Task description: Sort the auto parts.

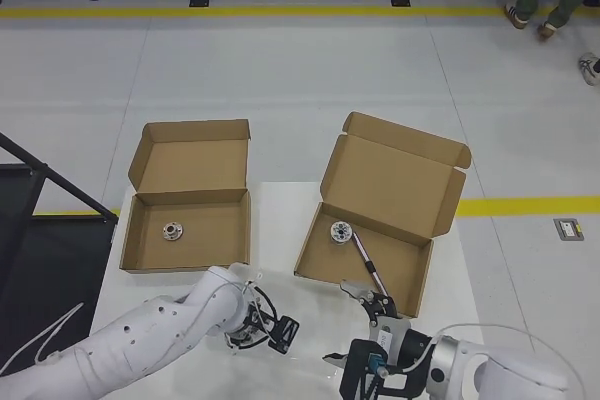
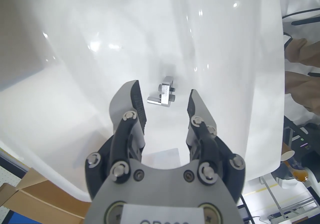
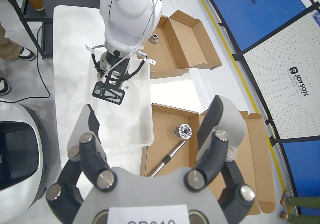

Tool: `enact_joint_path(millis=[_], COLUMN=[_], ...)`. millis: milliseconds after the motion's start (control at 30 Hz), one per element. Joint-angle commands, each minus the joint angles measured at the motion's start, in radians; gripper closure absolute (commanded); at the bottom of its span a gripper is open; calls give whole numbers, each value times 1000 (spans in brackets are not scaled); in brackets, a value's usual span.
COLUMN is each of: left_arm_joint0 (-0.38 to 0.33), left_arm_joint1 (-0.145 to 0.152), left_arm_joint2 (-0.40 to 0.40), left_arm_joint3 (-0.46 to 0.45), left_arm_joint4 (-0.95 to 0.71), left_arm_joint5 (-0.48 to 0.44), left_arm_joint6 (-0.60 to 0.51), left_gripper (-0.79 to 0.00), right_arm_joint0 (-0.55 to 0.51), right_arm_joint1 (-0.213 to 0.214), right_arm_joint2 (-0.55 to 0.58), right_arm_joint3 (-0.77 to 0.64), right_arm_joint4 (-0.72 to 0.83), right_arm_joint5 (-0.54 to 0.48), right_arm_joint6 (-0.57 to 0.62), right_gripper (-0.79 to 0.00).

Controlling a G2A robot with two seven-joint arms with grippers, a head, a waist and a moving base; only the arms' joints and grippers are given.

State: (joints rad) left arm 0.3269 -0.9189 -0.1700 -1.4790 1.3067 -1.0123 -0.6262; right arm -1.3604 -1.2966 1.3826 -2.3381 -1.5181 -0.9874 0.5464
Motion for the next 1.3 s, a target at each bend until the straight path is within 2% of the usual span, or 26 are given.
enact_joint_path(millis=[0, 233, 433, 467, 567, 733, 867, 1000, 1133, 1267], left_arm_joint0=[6, 22, 29, 31, 33, 17, -14, -53, -99, -141], left_arm_joint1=[-11, -50, -70, -73, -79, -73, -49, -6, 55, 131], left_arm_joint2=[0, 0, 0, 0, 0, 0, 0, 0, 0, -25], left_arm_joint3=[26, 100, 141, 146, 160, 167, 145, 79, -17, -124], left_arm_joint4=[18, 73, 106, 111, 120, 124, 105, 88, 55, 4], left_arm_joint5=[0, 0, 0, 0, 0, 0, 0, 0, 0, 0], left_arm_joint6=[13, 54, 96, 102, 124, 168, 205, 220, 211, 184], left_gripper=[-385, -345, -292, -259, -6, 0, 0, 0, 0, 0], right_arm_joint0=[0, 0, 0, 0, 0, 0, 0, 0, 0, 0], right_arm_joint1=[0, 0, 0, 0, 0, 0, 0, 0, 0, 0], right_arm_joint2=[0, 0, 0, 0, 0, 0, 0, 0, 0, 0], right_arm_joint3=[0, 0, 0, 0, 0, 0, 0, 0, 0, 0], right_arm_joint4=[0, 0, 0, 0, 0, 0, 0, 0, 0, 0], right_arm_joint5=[0, 0, 0, 0, 0, 0, 0, 0, 0, 0], right_arm_joint6=[0, 0, 0, 0, 0, 0, 0, 0, 0, 0], right_gripper=[-785, -785, -785, -785, -785, -785, -785, -785, -785, -785])
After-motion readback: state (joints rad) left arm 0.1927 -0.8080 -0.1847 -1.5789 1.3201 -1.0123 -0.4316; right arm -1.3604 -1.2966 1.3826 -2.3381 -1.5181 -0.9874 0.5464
